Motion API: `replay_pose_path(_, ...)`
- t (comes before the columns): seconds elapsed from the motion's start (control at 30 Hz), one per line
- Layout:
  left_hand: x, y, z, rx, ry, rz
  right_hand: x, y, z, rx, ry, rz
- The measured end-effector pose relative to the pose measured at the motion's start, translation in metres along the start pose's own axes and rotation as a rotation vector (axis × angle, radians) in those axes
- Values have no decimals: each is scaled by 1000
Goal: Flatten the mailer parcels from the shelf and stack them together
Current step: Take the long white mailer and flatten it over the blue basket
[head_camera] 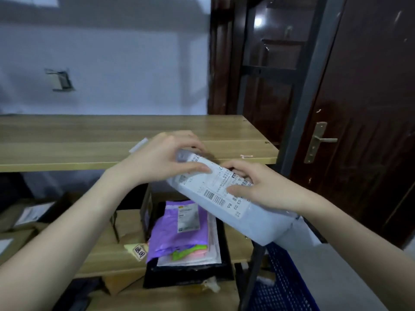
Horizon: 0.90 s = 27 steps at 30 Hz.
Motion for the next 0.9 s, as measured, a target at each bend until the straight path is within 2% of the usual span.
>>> replay_pose_path(0.1, -15, -24, 7, 66, 30, 182, 20, 20, 5, 12, 33, -62)
replay_pose_path(0.17, -13, -43, 8, 30, -33, 230, 34, 32, 14, 25, 35, -92)
replay_pose_path(0.37, 49, -95, -11, -196, -319, 54, 88, 59, 58, 104, -12, -284)
replay_pose_path(0.47, 89, -120, -30, -297, -386, -18, 106, 73, 92, 176, -3, -240)
replay_pose_path(0.53, 114, -134, -48, -371, -374, -22, 109, 83, 121, 298, 142, -158)
replay_pose_path(0.63, 156, -155, -85, -576, -339, -3, 114, 99, 166, 483, 348, 3)
replay_pose_path(0.73, 199, -178, -121, -875, -344, 52, 121, 112, 201, 627, 470, 146)
replay_pose_path(0.9, 262, -210, -153, -1314, -478, -15, 139, 132, 234, 776, 498, 182)
Point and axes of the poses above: each hand's wrist, its own y-axis towards the middle knuckle, its own x-axis out of the palm, z = x × y, the point moved 6 cm from there along y, towards the middle knuckle, and after that the axes turned 14 degrees about x, right-handed, at the moved point
